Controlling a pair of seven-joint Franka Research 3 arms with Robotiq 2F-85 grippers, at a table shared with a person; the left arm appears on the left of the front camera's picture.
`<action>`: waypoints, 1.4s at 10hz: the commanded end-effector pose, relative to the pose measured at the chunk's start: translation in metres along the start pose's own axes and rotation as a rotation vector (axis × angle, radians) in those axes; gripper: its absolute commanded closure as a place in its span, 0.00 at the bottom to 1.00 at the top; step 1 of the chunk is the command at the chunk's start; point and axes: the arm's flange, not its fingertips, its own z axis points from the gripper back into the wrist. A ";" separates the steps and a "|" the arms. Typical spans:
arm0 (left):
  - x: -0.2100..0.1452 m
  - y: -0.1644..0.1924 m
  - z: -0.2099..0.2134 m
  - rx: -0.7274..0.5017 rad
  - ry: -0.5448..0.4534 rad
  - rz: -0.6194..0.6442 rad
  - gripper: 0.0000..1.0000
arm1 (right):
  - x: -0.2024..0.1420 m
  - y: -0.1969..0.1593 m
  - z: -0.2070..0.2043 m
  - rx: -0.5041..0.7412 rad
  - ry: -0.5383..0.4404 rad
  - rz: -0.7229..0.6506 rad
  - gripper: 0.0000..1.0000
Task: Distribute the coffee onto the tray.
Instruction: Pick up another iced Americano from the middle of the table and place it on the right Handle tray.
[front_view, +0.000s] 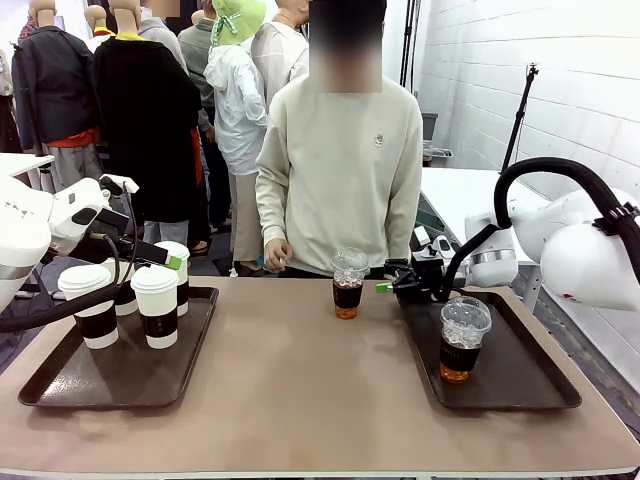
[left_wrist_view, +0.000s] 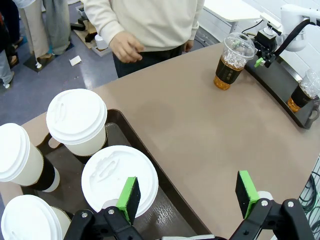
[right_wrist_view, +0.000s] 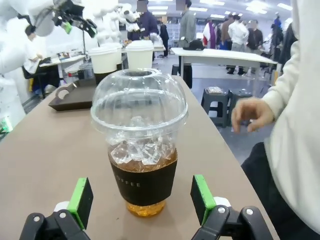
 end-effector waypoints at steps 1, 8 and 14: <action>0.002 0.001 0.003 0.003 0.011 -0.010 0.00 | -0.003 -0.008 -0.010 -0.041 -0.028 0.027 0.00; 0.002 0.001 0.003 0.003 0.011 -0.010 0.00 | -0.011 -0.016 -0.028 0.010 -0.032 0.012 0.00; 0.002 0.001 0.003 0.003 0.011 -0.010 0.00 | -0.017 -0.021 -0.049 0.069 -0.017 -0.015 0.00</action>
